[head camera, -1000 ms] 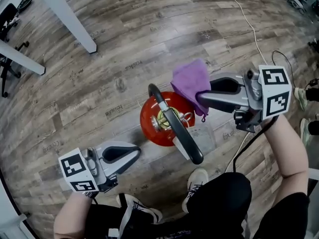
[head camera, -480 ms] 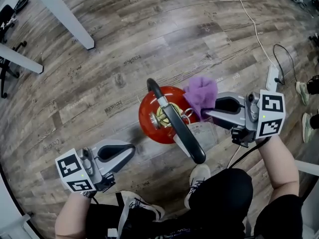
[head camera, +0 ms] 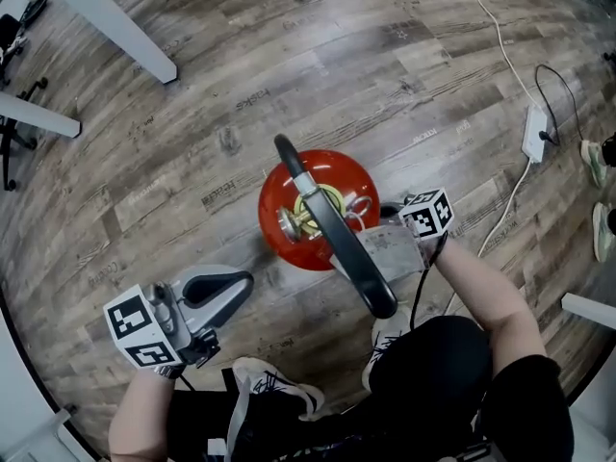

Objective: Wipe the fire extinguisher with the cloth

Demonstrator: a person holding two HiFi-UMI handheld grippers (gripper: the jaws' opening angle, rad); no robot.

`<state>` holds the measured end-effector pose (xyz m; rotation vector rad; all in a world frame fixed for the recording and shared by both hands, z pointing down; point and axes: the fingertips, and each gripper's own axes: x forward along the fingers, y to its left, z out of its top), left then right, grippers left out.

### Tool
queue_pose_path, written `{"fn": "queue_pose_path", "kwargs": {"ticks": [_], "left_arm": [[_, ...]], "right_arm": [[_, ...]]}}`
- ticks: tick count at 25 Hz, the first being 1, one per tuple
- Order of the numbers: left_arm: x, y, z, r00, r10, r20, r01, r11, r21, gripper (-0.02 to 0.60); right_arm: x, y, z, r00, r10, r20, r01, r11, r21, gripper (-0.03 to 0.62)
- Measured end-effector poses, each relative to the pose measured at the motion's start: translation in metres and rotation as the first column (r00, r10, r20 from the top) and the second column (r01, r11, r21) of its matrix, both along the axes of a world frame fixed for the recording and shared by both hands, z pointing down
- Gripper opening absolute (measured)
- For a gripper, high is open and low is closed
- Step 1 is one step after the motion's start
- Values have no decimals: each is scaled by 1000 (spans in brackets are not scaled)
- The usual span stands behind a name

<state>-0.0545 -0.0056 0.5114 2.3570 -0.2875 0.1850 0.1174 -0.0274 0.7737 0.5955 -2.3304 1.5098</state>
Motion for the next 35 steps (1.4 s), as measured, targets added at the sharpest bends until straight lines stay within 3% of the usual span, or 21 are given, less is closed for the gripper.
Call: {"fn": "queue_pose_path", "kwargs": {"ticks": [3, 8, 11, 15, 21, 24, 27, 30, 35], "left_arm": [[-4, 1, 1, 1000, -12, 9, 12, 1000, -9, 0], [-7, 8, 3, 1000, -11, 26, 11, 1000, -11, 0], [-6, 5, -2, 1000, -13, 12, 13, 1000, 4, 0], [0, 3, -8, 1000, 1, -11, -1, 1000, 12, 0], [13, 0, -9, 999, 31, -33, -30, 999, 18, 0], [15, 0, -9, 999, 35, -36, -34, 999, 16, 0], [14, 0, -7, 999, 30, -32, -30, 1000, 9, 0], [12, 0, -5, 999, 22, -25, -22, 1000, 3, 0], [8, -1, -3, 1000, 9, -18, -9, 1000, -8, 0]], "right_arm": [[-4, 10, 55, 996, 10, -90, -19, 995, -100, 72], [-7, 13, 48, 997, 29, -78, -38, 992, -117, 71], [-5, 7, 3, 1000, 25, -17, -26, 998, -53, 71], [-6, 2, -116, 989, -33, 144, 13, 991, 136, 71], [-10, 21, -267, 938, -266, 224, 157, 899, 408, 71], [-19, 35, -306, 906, -360, 224, 219, 850, 479, 71], [-34, 47, -323, 880, -418, 226, 257, 819, 513, 71], [-45, 48, -318, 880, -414, 233, 258, 829, 496, 71], [-51, 51, -273, 887, -371, 274, 260, 893, 366, 72]]}}
